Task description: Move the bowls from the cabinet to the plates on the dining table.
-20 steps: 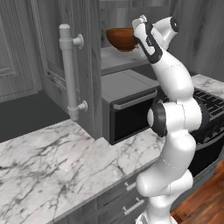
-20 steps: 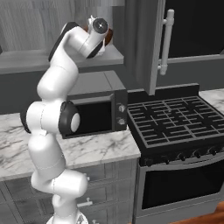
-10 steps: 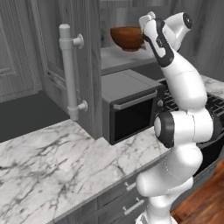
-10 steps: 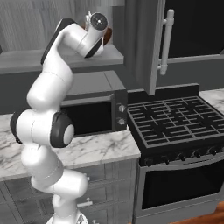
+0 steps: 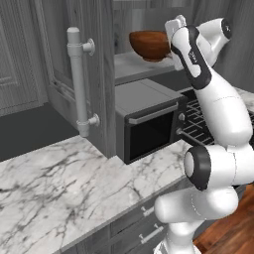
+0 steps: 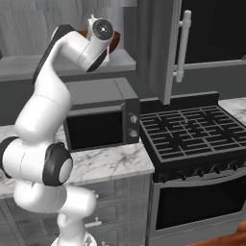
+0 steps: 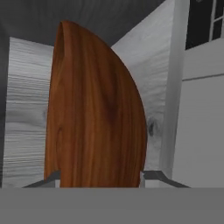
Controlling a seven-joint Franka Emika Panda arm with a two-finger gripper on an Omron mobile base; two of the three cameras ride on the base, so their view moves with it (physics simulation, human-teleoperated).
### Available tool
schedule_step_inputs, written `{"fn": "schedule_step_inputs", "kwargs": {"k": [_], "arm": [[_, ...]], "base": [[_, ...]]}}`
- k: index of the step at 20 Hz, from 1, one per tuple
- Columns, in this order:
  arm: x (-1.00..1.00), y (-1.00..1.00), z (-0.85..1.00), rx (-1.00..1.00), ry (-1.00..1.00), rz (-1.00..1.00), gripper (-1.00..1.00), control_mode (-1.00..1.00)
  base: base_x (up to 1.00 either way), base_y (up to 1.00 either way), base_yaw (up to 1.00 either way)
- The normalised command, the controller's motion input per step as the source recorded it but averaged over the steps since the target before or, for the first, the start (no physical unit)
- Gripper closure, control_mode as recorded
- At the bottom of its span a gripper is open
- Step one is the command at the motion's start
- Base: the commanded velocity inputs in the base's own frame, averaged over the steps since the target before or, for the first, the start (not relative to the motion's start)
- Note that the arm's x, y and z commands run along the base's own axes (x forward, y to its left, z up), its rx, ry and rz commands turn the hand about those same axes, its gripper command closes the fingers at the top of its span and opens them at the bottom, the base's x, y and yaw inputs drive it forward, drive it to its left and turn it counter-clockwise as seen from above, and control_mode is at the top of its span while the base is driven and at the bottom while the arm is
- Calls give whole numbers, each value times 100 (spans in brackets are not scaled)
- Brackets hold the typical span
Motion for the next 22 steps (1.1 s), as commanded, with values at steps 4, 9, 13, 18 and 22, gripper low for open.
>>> {"fn": "schedule_step_inputs", "kwargs": {"k": [4, 9, 13, 18, 22], "arm": [[-62, -7, 13, 1, -2, 0, 100, -100], [-62, -12, 19, 1, 0, 0, 100, -100], [-61, -17, 20, 6, 5, 1, 100, -100], [-61, -15, 18, 5, 6, 1, 100, -100], [-62, -9, 8, 1, 2, 1, 100, -100]], "base": [[0, 0, 0], [0, 0, 0], [0, 0, 0], [0, 0, 0], [0, 0, 0]]}}
